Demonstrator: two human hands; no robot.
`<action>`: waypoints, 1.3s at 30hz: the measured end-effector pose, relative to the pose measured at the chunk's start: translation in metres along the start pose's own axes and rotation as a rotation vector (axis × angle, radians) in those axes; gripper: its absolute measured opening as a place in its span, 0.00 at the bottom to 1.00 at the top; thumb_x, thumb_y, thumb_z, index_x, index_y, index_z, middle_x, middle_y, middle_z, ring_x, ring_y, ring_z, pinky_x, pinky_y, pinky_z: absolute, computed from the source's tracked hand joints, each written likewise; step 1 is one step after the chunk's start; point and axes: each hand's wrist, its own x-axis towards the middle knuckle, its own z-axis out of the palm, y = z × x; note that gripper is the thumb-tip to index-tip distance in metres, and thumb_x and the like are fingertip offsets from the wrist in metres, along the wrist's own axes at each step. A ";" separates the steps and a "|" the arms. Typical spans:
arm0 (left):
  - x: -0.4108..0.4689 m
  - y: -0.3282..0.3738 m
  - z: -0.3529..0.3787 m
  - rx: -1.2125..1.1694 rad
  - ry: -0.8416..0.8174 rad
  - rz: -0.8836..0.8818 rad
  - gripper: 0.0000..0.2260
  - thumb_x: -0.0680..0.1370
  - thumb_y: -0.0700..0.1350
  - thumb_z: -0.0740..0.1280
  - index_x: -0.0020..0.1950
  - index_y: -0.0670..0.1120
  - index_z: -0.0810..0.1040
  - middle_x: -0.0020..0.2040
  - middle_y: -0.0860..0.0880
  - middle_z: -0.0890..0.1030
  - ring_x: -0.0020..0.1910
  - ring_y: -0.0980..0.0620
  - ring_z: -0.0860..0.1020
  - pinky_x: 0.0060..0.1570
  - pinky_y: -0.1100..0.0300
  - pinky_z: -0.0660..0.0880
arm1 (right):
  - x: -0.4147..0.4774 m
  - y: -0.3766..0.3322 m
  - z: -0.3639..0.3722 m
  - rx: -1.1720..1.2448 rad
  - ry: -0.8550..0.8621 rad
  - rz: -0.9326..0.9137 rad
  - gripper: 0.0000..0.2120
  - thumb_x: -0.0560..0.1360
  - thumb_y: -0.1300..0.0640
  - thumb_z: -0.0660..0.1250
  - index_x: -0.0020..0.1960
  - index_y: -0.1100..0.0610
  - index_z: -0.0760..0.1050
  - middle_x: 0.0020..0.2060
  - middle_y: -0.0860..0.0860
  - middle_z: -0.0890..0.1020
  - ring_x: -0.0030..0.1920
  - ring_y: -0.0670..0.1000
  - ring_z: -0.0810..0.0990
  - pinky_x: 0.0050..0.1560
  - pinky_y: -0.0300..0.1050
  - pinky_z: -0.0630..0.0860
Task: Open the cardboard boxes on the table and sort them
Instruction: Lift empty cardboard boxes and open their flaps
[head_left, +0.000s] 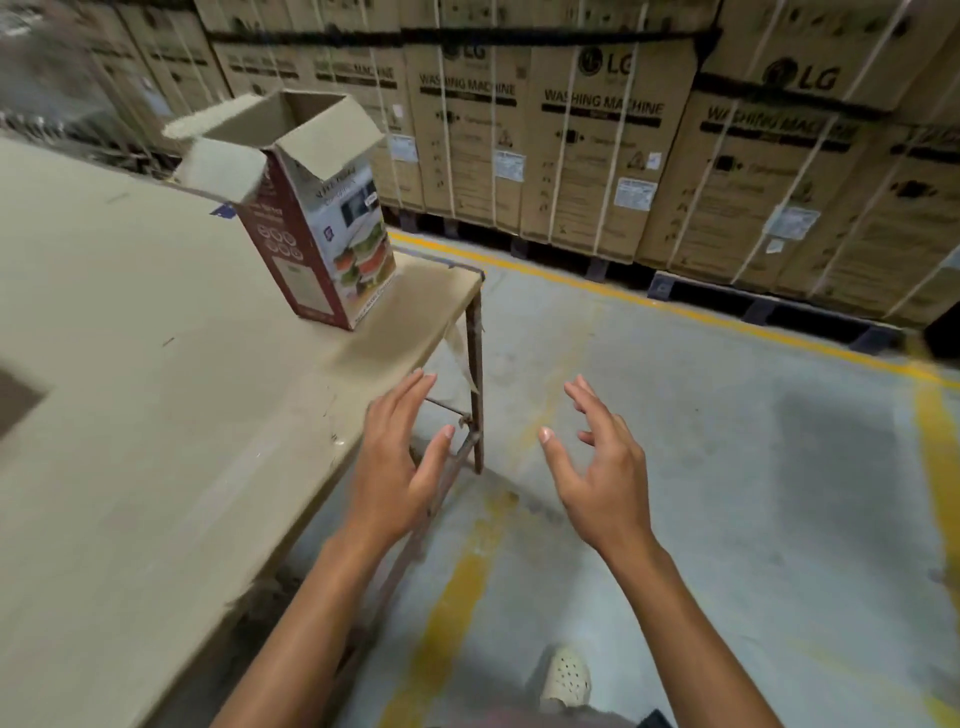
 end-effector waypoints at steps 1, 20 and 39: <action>0.017 0.002 0.003 0.027 0.029 -0.002 0.24 0.80 0.52 0.63 0.74 0.44 0.71 0.72 0.47 0.72 0.71 0.50 0.69 0.71 0.58 0.64 | 0.023 0.001 -0.001 0.008 -0.019 -0.032 0.29 0.76 0.41 0.62 0.73 0.52 0.71 0.74 0.48 0.71 0.69 0.52 0.73 0.61 0.58 0.76; 0.297 -0.071 -0.106 0.461 0.520 -0.020 0.22 0.78 0.46 0.65 0.71 0.41 0.72 0.68 0.42 0.75 0.69 0.45 0.70 0.68 0.54 0.65 | 0.366 -0.091 0.150 0.263 -0.261 -0.488 0.25 0.77 0.47 0.65 0.72 0.51 0.71 0.74 0.50 0.70 0.68 0.51 0.73 0.60 0.58 0.77; 0.418 -0.175 -0.163 0.494 0.050 -0.979 0.10 0.80 0.44 0.65 0.56 0.40 0.78 0.55 0.41 0.82 0.54 0.43 0.79 0.52 0.54 0.74 | 0.504 -0.127 0.303 0.323 -0.486 -0.733 0.19 0.76 0.46 0.55 0.38 0.56 0.78 0.59 0.51 0.80 0.65 0.53 0.70 0.59 0.56 0.70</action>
